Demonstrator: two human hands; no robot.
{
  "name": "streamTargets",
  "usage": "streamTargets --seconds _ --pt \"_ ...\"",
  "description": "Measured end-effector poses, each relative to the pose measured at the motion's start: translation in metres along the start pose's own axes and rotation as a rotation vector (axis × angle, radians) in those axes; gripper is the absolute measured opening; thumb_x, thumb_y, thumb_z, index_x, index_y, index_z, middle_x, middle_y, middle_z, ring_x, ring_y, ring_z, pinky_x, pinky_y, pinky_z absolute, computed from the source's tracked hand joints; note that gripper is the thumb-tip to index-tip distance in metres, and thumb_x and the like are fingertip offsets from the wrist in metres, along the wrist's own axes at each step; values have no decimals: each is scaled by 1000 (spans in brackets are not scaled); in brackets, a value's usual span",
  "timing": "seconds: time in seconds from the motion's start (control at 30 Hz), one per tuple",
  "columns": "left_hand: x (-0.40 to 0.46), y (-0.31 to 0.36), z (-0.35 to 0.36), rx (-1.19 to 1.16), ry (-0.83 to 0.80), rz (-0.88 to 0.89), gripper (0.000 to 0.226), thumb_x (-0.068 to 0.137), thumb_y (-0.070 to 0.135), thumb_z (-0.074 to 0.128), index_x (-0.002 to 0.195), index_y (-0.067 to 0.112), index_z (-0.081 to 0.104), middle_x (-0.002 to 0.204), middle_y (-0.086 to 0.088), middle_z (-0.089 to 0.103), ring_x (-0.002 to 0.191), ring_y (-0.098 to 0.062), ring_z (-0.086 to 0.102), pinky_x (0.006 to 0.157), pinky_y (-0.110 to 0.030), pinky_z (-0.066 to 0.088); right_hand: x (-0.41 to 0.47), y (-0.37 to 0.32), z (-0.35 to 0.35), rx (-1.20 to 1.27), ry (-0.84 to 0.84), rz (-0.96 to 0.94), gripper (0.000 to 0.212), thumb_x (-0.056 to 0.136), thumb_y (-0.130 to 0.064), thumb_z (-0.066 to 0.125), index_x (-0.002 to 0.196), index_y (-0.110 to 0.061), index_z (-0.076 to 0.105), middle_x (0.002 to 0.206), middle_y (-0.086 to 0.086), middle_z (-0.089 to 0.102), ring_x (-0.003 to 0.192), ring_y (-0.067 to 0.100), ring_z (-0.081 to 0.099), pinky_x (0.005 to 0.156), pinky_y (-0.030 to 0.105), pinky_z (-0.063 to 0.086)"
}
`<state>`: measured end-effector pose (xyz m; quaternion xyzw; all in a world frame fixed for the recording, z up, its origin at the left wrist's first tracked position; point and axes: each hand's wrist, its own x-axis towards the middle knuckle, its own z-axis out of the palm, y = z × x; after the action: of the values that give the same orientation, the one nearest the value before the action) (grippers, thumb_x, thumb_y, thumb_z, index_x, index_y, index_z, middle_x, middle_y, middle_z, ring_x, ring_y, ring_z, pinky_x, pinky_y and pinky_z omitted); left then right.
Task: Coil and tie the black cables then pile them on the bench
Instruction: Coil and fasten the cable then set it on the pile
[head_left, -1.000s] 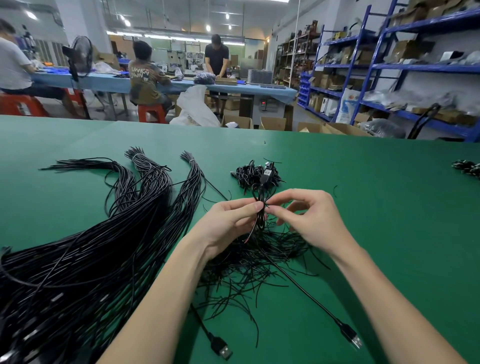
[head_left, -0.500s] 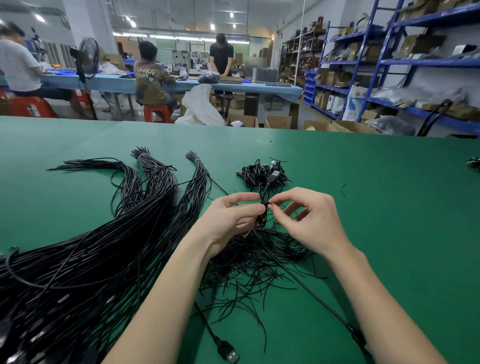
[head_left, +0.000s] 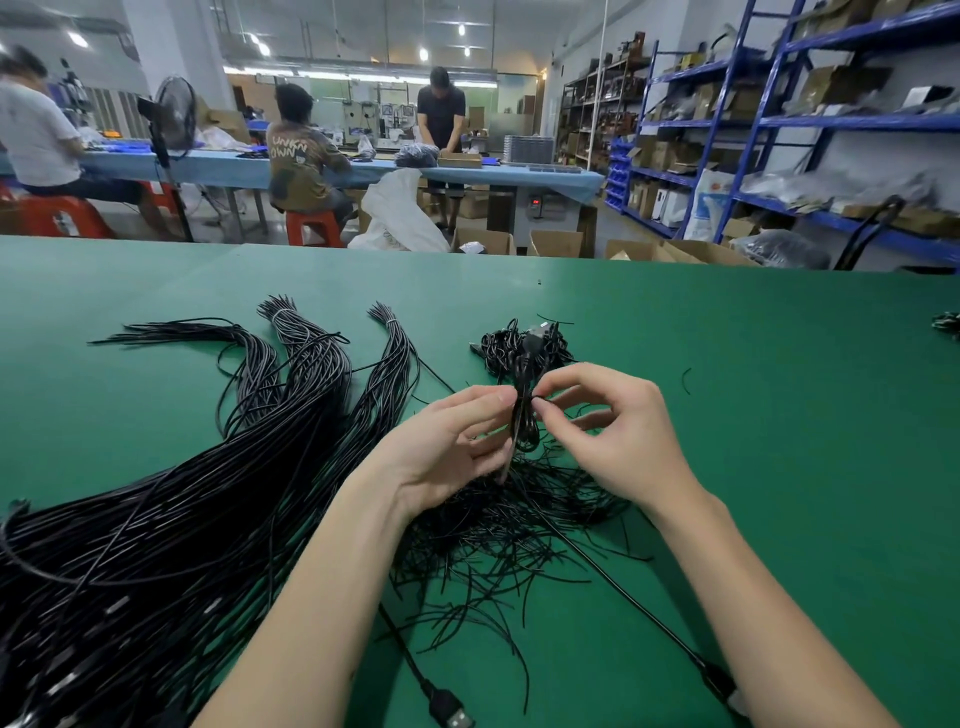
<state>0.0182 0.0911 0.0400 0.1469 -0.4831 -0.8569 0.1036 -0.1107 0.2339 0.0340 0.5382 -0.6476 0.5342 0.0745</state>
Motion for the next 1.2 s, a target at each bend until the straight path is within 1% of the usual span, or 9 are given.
streamTargets --seconds 0.13,0.27,0.4,0.5,0.67,0.73,0.83,1.03,1.2 --pt "-2 0 0 -6 8 -29 8 68 13 79 74 18 79 80 -3 72 67 -10 67 64 -22 57 0 0 -3 41 -69 37 19 88 -5 77 92 -24 76 95 -14 74 82 12 71 62 16 53" --pt "-4 0 -2 -69 -39 -80 27 71 8 78 98 8 77 83 -5 73 69 -12 67 69 -23 60 1 -2 -8 42 -100 49 17 88 -7 78 92 -24 78 91 -15 75 79 10 71 60 17 52" --pt "-5 0 0 0 -74 -77 11 75 10 74 81 15 82 79 1 72 68 -7 66 69 -19 58 3 -4 -11 41 -145 74 13 88 -8 79 92 -21 79 90 -13 76 79 16 72 60 43 61" --pt "-2 -3 2 51 -63 -29 11 75 10 75 82 15 82 85 2 72 68 -5 64 70 -18 57 4 -5 -13 26 -182 79 4 88 -17 80 89 -21 78 85 -12 75 79 17 73 61 50 60" --pt "1 -7 4 83 -39 28 16 77 13 75 91 14 81 101 -12 57 85 -15 54 71 -19 56 1 -2 -15 36 -198 152 11 87 -16 81 88 -26 78 83 -10 77 76 14 75 68 47 63" --pt "0 -7 4 117 -36 45 20 77 14 75 96 13 80 108 -18 59 88 -18 61 76 -21 58 0 -2 -14 50 -189 160 14 87 -13 81 88 -27 78 82 -9 77 73 15 75 68 44 64" --pt "0 -5 2 147 -65 50 25 78 12 74 102 9 76 100 -10 74 79 -14 71 73 -21 58 1 -3 -13 36 -209 157 7 89 -11 79 88 -19 78 80 -7 76 68 17 74 66 43 64" --pt "-1 -5 -4 147 -117 66 17 79 10 74 96 12 78 96 -4 76 82 -11 72 72 -20 56 0 -9 -8 89 -240 199 15 91 -7 76 84 -20 75 77 -6 71 62 8 68 61 23 59" --pt "-1 -4 -5 312 -79 225 14 82 3 75 95 7 72 94 -3 73 84 -11 70 76 -20 55 1 -10 -7 -2 -241 277 16 92 -15 76 79 -24 73 71 -4 67 54 16 69 59 37 60"
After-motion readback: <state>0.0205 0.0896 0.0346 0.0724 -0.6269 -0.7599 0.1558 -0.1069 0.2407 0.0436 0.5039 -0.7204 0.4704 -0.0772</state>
